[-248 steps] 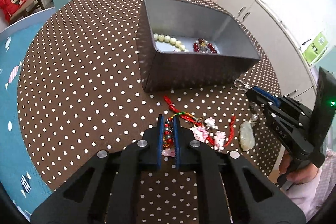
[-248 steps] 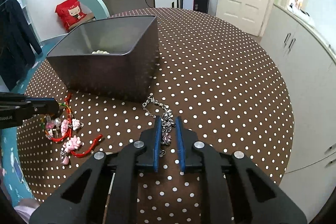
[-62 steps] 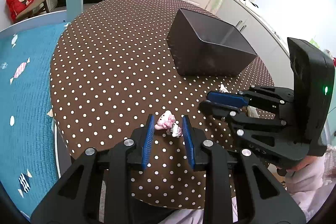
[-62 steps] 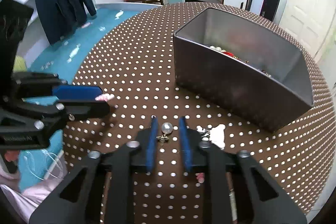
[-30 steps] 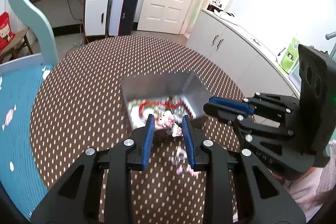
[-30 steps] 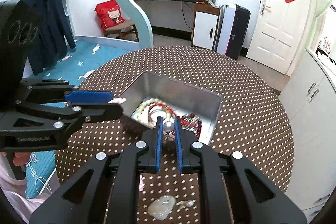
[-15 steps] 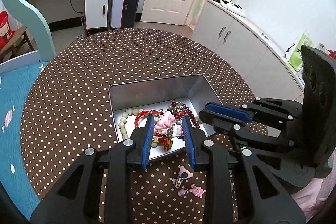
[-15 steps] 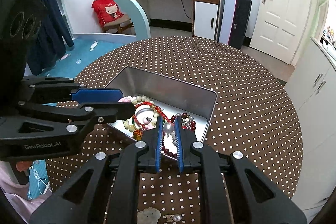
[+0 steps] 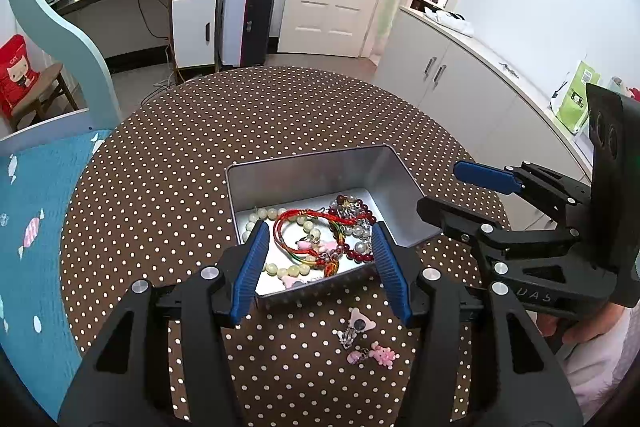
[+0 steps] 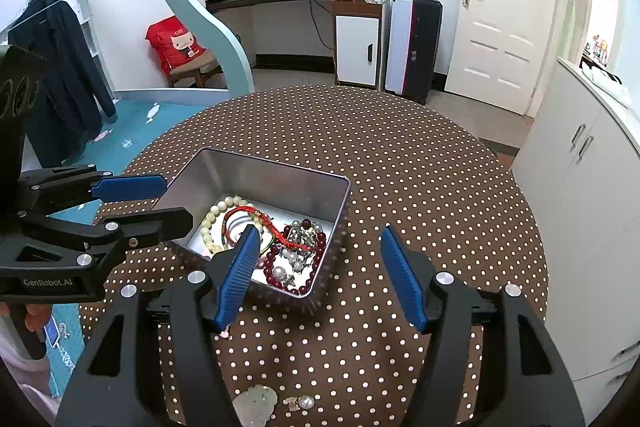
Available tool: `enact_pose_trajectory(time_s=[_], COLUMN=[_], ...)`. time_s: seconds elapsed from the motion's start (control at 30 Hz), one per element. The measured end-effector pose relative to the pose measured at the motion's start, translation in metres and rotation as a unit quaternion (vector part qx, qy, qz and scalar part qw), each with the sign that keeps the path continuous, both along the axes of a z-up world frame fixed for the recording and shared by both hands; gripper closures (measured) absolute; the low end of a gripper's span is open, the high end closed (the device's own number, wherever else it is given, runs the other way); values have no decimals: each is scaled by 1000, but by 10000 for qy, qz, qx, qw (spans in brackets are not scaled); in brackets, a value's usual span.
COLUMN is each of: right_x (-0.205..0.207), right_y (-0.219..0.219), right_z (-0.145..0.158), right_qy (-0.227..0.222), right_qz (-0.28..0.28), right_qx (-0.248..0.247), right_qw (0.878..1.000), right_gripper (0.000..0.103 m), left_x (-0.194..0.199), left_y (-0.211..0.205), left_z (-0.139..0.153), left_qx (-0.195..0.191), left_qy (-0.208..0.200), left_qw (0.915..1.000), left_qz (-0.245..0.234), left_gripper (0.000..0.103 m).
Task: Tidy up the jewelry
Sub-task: 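Withdraw both grippers and lower the right gripper onto a pink charm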
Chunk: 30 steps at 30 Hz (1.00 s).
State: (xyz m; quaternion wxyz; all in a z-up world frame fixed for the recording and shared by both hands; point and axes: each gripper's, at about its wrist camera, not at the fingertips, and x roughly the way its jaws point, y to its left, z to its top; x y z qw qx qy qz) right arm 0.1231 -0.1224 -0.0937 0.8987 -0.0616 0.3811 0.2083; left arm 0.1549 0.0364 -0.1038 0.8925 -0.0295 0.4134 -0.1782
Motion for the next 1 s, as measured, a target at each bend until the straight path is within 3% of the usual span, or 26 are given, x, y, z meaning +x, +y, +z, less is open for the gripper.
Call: enact_pose_trajectory(time_s=[0.37, 0.87, 0.9, 1.0], right_x=[-21, -67, -68, -70], right_y=[-6, 33, 36, 47], right_z=[3, -38, -40, -48], right_qy=[-66, 464, 501, 621], right_qz=[-42, 662, 706, 871], right_qx=[77, 122, 104, 57], right_qw=[9999, 9967, 9962, 9942], right_gripper=[39, 34, 35, 50], left_x=[-21, -71, -74, -82], left_y=[-4, 36, 41, 53], left_z=[5, -19, -22, -32], left_qx=[81, 328, 325, 291], left_qy=[-29, 183, 224, 378], left_qw=[10000, 9985, 9983, 9973], left_qz=[42, 389, 429, 557], left_gripper=[42, 19, 18, 18])
